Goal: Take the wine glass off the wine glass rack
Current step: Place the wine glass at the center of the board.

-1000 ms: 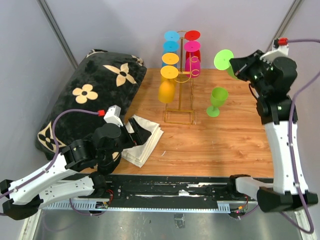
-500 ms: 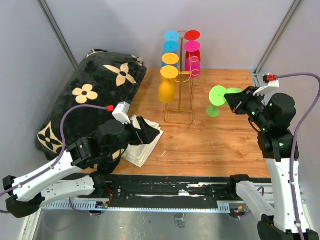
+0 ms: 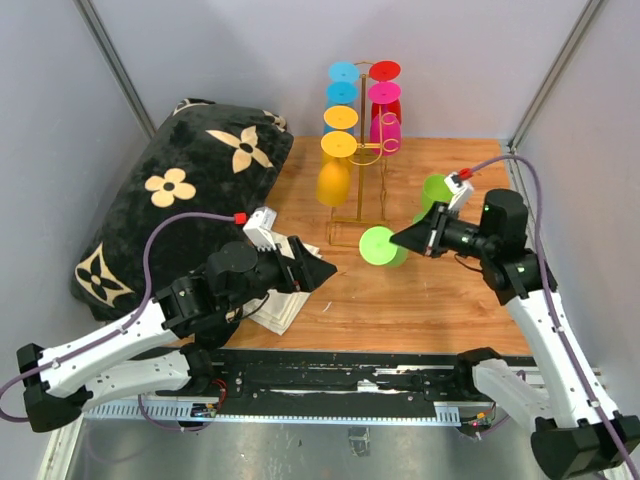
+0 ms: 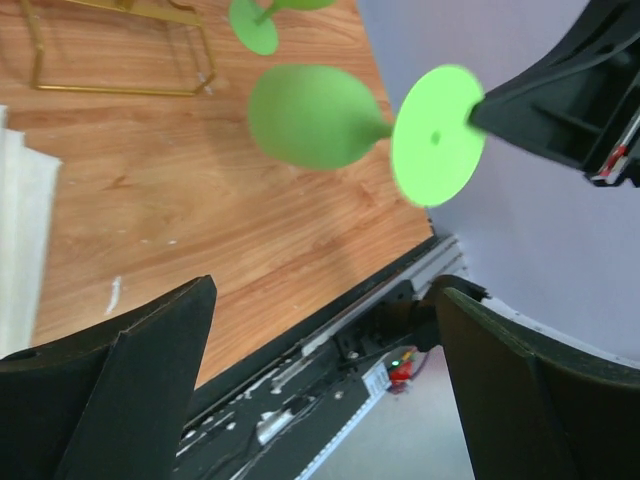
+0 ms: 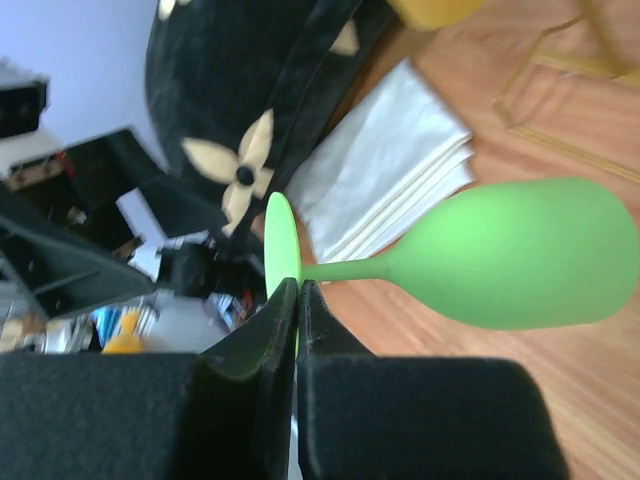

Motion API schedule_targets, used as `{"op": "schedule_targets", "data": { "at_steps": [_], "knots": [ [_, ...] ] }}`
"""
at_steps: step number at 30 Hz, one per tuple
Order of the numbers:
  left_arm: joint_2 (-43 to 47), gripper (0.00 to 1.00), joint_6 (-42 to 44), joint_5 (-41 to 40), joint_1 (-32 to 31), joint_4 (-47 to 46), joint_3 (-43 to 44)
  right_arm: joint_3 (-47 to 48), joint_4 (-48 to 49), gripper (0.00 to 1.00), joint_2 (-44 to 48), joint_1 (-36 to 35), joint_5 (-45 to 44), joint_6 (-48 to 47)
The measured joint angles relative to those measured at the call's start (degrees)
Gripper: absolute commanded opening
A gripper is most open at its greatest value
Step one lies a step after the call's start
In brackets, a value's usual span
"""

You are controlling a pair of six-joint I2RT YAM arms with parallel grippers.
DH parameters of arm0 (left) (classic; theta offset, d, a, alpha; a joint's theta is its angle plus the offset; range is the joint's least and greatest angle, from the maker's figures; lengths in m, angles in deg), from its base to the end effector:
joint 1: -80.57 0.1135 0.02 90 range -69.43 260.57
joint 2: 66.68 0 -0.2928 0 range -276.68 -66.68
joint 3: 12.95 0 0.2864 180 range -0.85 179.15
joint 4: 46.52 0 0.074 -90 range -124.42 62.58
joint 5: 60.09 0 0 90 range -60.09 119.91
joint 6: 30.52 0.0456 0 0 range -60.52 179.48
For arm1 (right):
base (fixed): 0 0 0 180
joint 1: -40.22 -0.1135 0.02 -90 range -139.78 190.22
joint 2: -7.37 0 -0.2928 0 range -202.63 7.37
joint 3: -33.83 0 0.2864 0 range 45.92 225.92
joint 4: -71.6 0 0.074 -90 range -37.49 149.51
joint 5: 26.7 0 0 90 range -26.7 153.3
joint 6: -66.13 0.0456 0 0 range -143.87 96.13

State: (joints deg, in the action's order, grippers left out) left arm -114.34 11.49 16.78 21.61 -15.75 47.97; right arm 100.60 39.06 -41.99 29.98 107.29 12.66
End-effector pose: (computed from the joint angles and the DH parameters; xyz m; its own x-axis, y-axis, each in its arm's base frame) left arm 0.1195 -0.1784 0.3600 -0.6408 -0.3385 -0.6890 0.3684 0.6518 -0.6629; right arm 0.1968 0.0677 0.3935 -0.6753 0.3132 -0.6678 -0.4800 0.5008 0.7203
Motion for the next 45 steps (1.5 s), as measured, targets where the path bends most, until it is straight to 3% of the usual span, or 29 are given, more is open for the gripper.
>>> {"op": "schedule_targets", "data": {
  "at_steps": [6, 15, 23, 31, 45],
  "knots": [
    [-0.1, 0.96, -5.2, 5.6, 0.0, -13.8, -8.5, 1.0, -2.2, 0.01, -2.1, -11.2, 0.0, -4.3],
    [-1.4, 0.95, -7.9, 11.3, 0.0, -21.5, -9.6, -4.3, 3.3, 0.01, -3.1, -18.0, -0.5, -2.9],
    [-4.7, 0.85, -8.0, 13.7, 0.0, -22.0, -9.6, -4.9, 7.4, 0.01, -3.3, -18.7, -0.5, -1.2],
    [-5.4, 0.62, -7.9, 15.5, 0.0, -22.1, -9.5, -4.9, 10.5, 0.01, -3.4, -18.7, -0.5, -0.1],
    [-5.1, 0.55, -7.9, 16.5, 0.0, -25.5, -9.3, -7.3, 19.0, 0.01, -3.8, -18.7, 4.7, 4.7]
  ]
}}
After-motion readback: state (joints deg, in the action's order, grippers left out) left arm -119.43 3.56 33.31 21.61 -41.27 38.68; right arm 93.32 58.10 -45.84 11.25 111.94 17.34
